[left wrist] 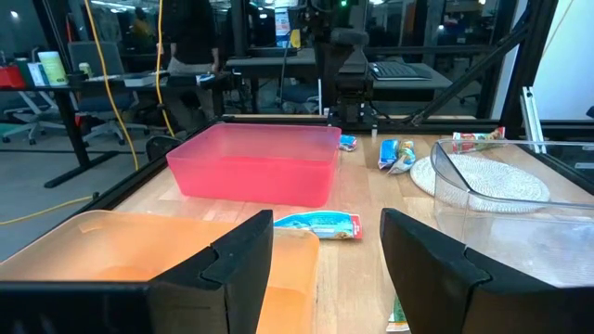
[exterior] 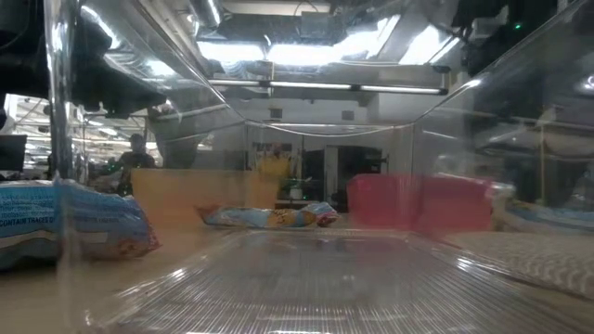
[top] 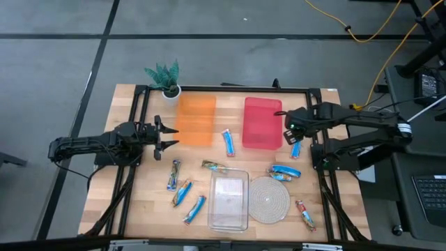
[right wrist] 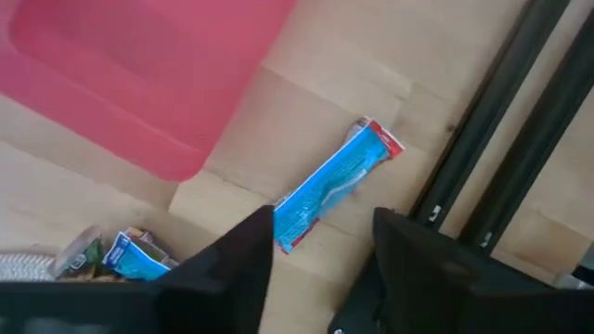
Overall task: Pick and place Granola Bars by type
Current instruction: Put the red granola bar into the red bin
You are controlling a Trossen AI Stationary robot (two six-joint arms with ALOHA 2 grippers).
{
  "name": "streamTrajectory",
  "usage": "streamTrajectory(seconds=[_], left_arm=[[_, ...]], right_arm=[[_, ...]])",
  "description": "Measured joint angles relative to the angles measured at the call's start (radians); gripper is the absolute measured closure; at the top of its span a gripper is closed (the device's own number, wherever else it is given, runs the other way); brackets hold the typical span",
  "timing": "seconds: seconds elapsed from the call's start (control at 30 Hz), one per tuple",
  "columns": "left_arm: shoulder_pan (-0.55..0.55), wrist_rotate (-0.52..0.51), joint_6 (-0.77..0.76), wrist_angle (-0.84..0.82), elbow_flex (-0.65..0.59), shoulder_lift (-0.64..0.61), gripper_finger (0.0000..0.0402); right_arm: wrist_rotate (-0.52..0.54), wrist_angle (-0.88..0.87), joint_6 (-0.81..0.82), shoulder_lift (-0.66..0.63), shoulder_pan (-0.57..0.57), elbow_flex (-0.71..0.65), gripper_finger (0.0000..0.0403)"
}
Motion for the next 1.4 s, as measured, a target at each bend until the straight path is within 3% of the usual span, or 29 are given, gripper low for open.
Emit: streamTrajectory(seconds=[0.17, 0.3, 0.53, 0.97, 1.2, 1.4], left_arm=[[0.0, 0.0, 0.0, 0.0, 0.0, 0.0, 0.0207], [0.0, 0.0, 0.0, 0.0, 0.0, 0.0, 0.0208], [0.0, 0.0, 0.0, 0.0, 0.0, 0.0, 0.0207], [0.0, 0.0, 0.0, 0.0, 0.0, 0.0, 0.0208], [0.0, 0.0, 0.0, 0.0, 0.0, 0.0, 0.0208], [0.0, 0.0, 0.0, 0.0, 0.0, 0.0, 0.0208]], right_arm=[[-0.04, 0.001, 0.0, 0.061, -0.015, 0.0, 0.0162], [-0.043, 0.002, 0.003, 0.116, -0.027, 0.0, 0.0151], [-0.042, 0.048, 0.022, 0.171, -0.06, -0.032, 0.0159], [-0.146, 0.341, 0.072, 0.119, -0.094, -0.398, 0.0163], [-0.199, 0.464, 0.076, 0.118, -0.093, -0.453, 0.0163], [-0.2, 0.464, 0.076, 0.119, -0.093, -0.457, 0.0163]])
